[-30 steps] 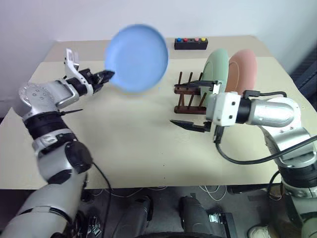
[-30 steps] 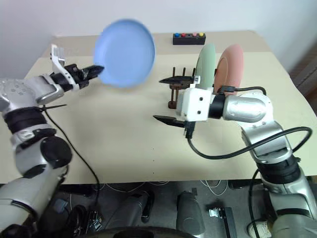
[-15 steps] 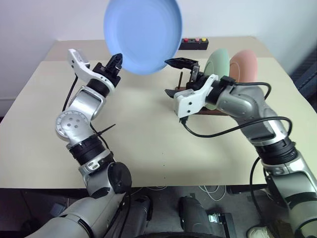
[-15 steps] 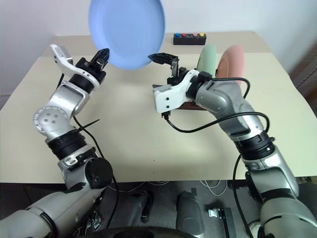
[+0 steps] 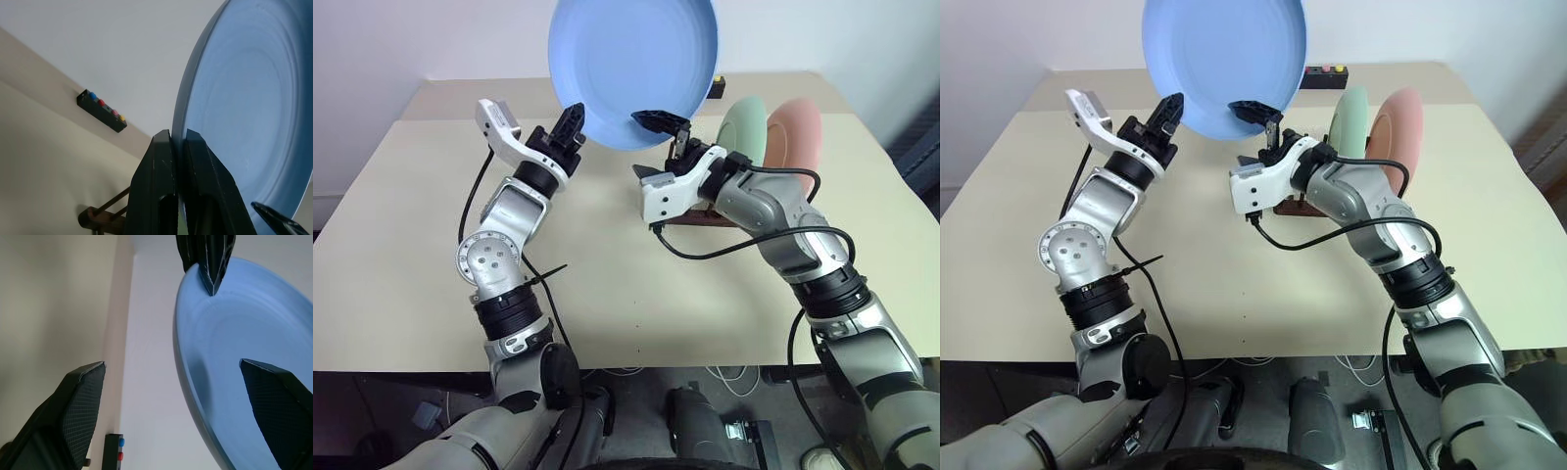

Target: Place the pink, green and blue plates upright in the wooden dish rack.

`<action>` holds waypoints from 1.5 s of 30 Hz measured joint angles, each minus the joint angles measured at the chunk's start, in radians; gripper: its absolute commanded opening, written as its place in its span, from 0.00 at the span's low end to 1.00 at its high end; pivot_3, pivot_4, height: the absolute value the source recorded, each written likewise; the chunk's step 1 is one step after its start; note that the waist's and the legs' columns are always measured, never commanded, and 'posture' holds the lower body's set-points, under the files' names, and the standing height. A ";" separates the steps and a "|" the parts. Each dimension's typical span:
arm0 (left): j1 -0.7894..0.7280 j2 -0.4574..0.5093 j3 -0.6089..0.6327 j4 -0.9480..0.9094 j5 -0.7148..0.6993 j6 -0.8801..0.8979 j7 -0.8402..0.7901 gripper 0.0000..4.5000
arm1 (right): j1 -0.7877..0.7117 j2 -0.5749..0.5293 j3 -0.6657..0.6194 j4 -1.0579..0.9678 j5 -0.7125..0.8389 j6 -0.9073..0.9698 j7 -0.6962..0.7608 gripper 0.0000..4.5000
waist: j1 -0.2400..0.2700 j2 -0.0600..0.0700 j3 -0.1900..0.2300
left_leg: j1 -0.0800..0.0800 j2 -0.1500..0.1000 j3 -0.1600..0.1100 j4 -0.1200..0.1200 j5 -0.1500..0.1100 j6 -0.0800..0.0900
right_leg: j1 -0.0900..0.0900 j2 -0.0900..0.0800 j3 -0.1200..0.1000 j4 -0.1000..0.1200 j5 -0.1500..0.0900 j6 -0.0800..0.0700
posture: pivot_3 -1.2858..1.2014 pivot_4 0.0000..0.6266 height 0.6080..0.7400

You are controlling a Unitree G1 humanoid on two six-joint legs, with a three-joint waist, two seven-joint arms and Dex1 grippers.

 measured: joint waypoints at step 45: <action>0.102 0.603 -0.387 0.133 0.203 -0.249 -0.689 0.95 | -0.194 0.337 -0.705 -0.158 1.548 0.912 -0.114 0.00 | -0.008 0.002 0.000 | 0.000 0.008 0.000 -0.014 0.001 -0.001 | -0.009 0.007 0.002 -0.001 0.005 -0.009 | 0.52 0.24 1.00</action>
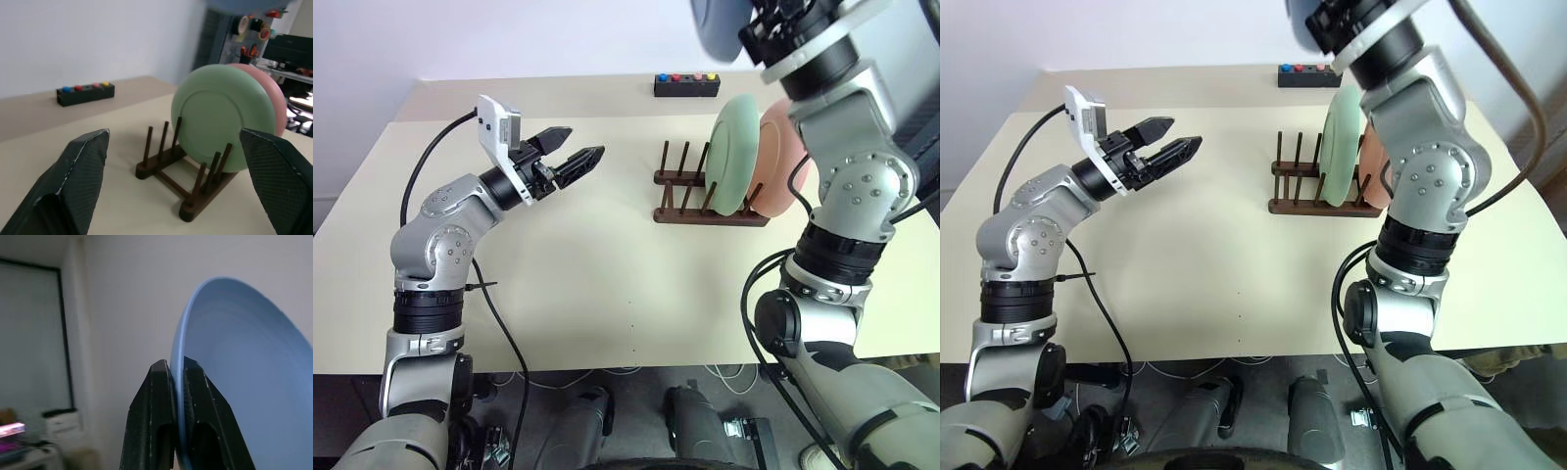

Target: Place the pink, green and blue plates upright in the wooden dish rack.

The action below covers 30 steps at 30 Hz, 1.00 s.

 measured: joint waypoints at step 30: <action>0.053 0.161 0.001 -0.066 -0.088 0.108 -0.272 0.95 | 0.199 0.087 -0.072 0.068 0.332 0.052 -0.358 0.00 | -0.003 0.002 0.001 | 0.000 0.004 0.004 -0.004 0.002 -0.002 | -0.005 0.003 0.004 0.001 0.001 -0.002 | 0.52 0.24 1.00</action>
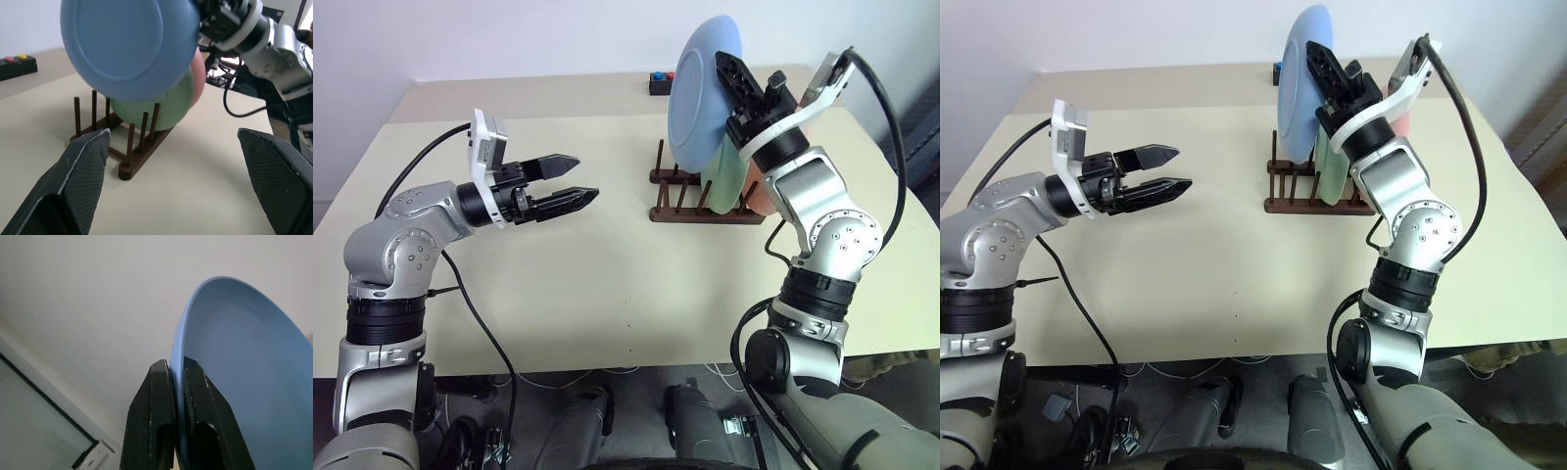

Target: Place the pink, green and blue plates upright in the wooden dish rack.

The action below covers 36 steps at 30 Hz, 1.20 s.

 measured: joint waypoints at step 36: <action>0.000 -0.007 -0.001 -0.001 0.024 -0.019 0.018 1.00 | 0.113 -0.002 0.133 0.000 -0.133 -0.074 0.025 0.45 | 0.001 0.000 0.000 | 0.000 0.000 0.000 0.000 0.000 0.000 | 0.000 0.000 0.000 0.000 0.000 0.000 | 0.52 0.24 1.00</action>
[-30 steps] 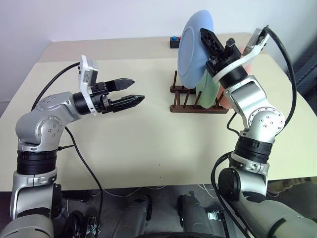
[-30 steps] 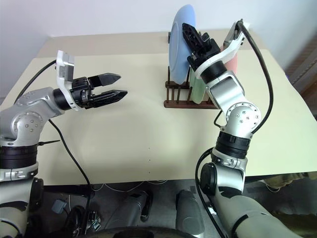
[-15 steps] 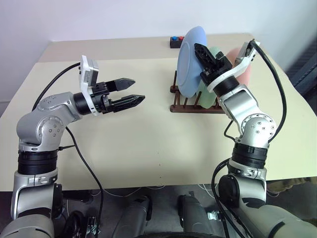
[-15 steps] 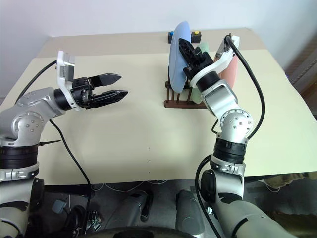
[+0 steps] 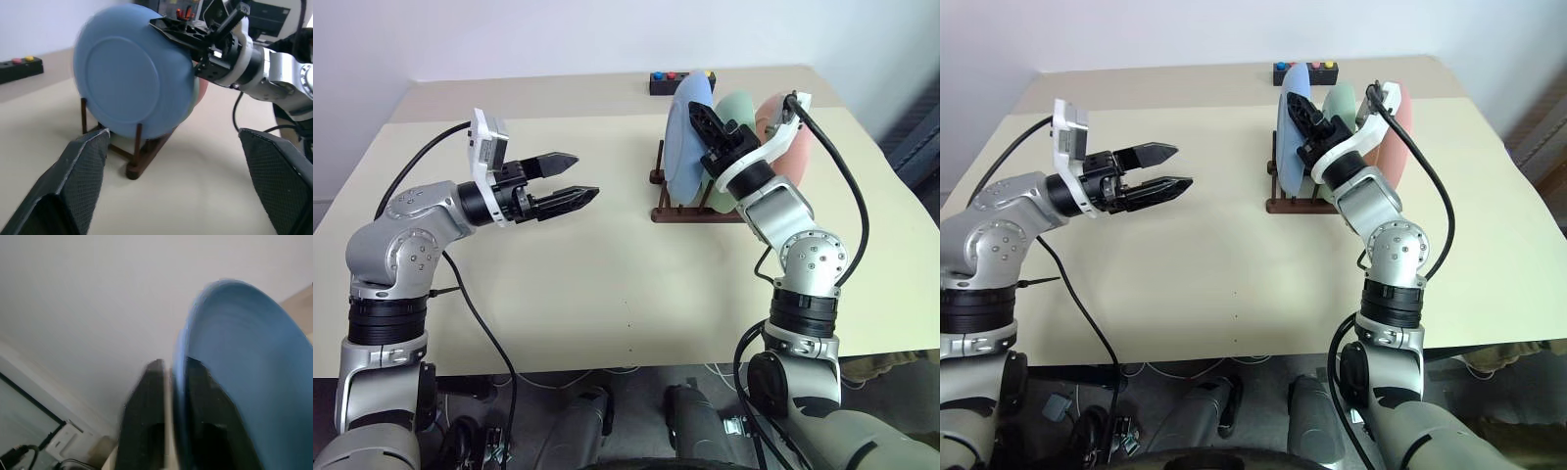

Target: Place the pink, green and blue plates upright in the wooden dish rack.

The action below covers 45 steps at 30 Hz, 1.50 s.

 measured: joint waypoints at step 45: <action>-0.005 -0.020 -0.040 0.025 0.076 -0.050 -0.033 1.00 | 0.138 -0.529 0.045 -0.211 -0.208 -0.135 0.694 0.99 | 0.004 0.000 0.000 | 0.000 0.000 0.001 0.001 0.000 0.000 | 0.002 -0.001 0.000 -0.002 0.000 0.000 | 0.52 0.24 1.00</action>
